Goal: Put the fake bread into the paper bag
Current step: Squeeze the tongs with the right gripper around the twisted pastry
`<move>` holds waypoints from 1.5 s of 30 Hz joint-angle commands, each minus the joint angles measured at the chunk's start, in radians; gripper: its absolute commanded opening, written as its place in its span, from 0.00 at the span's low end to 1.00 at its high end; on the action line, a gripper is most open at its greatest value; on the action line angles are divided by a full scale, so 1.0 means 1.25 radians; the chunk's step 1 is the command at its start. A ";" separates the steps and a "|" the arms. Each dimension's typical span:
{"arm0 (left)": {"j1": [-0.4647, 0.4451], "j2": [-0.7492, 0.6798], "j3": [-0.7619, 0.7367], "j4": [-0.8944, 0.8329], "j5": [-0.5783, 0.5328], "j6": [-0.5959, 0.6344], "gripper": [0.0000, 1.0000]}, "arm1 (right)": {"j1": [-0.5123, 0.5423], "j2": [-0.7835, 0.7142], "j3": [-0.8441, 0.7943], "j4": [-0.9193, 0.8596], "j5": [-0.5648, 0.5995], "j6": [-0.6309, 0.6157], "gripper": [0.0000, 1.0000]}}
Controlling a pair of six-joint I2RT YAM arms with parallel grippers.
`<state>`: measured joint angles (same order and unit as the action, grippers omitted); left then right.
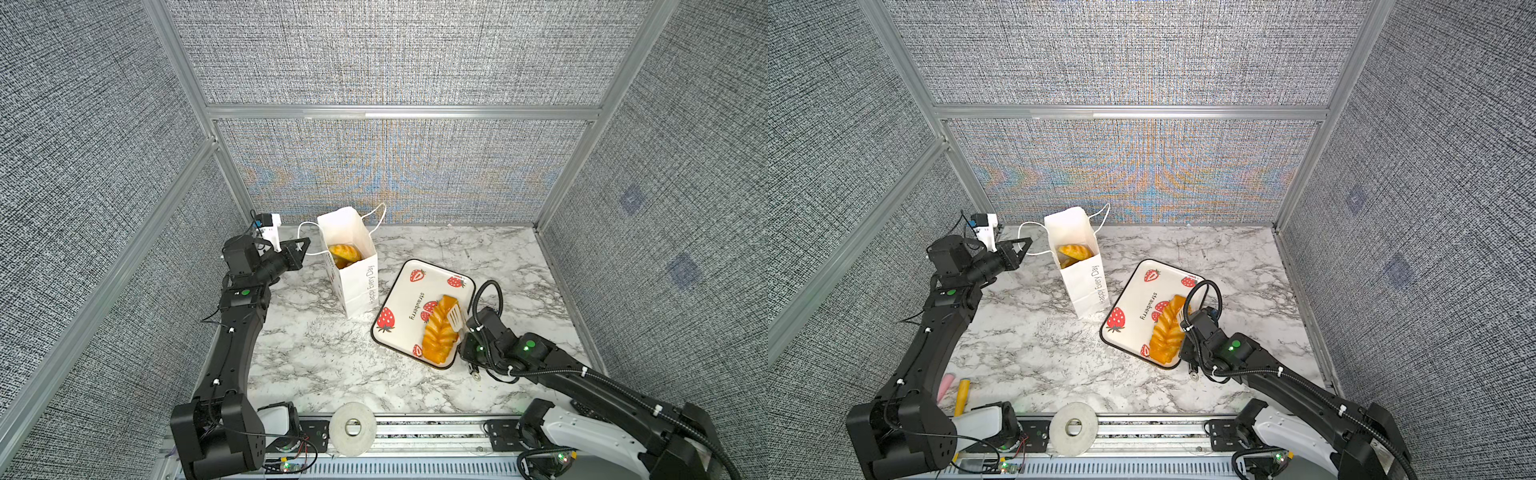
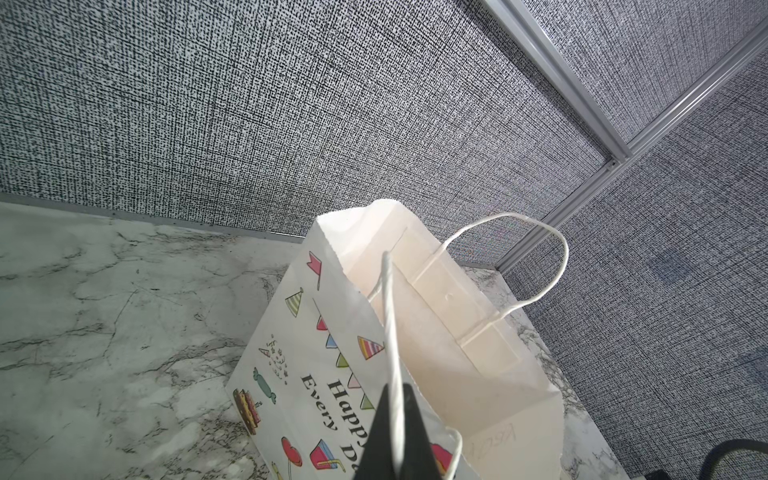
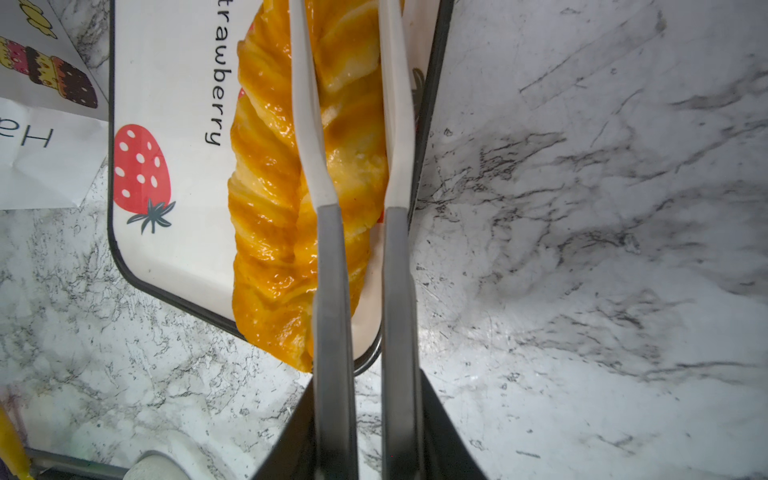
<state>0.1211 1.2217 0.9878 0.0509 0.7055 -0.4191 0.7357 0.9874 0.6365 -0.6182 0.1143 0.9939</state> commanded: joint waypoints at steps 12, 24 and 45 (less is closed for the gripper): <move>0.001 0.002 -0.001 0.010 -0.001 0.004 0.00 | -0.004 -0.017 0.032 0.004 0.016 -0.028 0.26; 0.001 0.002 -0.001 0.010 -0.001 0.004 0.00 | -0.014 -0.013 0.028 0.009 0.019 -0.040 0.26; 0.002 0.001 0.000 0.006 -0.004 0.009 0.00 | -0.096 0.061 0.048 0.050 -0.021 -0.092 0.45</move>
<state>0.1215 1.2217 0.9878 0.0509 0.7052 -0.4191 0.6254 1.0550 0.6830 -0.5949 0.0986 0.8963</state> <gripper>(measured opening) 0.052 0.450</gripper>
